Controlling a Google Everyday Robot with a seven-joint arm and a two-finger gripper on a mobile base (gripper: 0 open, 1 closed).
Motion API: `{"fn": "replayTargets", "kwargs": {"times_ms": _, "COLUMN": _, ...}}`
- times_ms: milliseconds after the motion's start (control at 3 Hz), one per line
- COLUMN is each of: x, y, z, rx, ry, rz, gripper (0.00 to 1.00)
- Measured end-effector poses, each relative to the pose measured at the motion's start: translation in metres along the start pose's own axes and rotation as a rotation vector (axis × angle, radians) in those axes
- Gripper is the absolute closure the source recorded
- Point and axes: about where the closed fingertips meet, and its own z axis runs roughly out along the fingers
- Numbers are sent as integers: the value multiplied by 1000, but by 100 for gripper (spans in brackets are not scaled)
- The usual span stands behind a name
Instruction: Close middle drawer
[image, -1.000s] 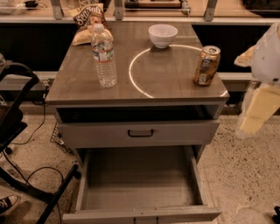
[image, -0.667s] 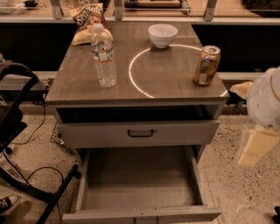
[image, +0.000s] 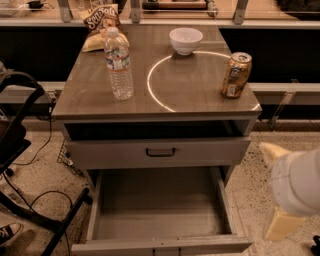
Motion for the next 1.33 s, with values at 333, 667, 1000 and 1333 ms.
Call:
{"fn": "replayTargets", "kwargs": {"times_ms": 333, "x": 7, "y": 26, "z": 27, "rx": -28, "ry": 10, "rz": 18, "gripper": 0}}
{"fn": "replayTargets", "kwargs": {"times_ms": 667, "x": 7, "y": 26, "z": 27, "rx": -28, "ry": 10, "rz": 18, "gripper": 0}}
{"fn": "replayTargets", "kwargs": {"times_ms": 1000, "x": 16, "y": 70, "z": 64, "rx": -37, "ry": -31, "rz": -29, "gripper": 3}}
{"fn": "replayTargets", "kwargs": {"times_ms": 1333, "x": 41, "y": 130, "z": 117, "rx": -77, "ry": -59, "rz": -80, "gripper": 26}}
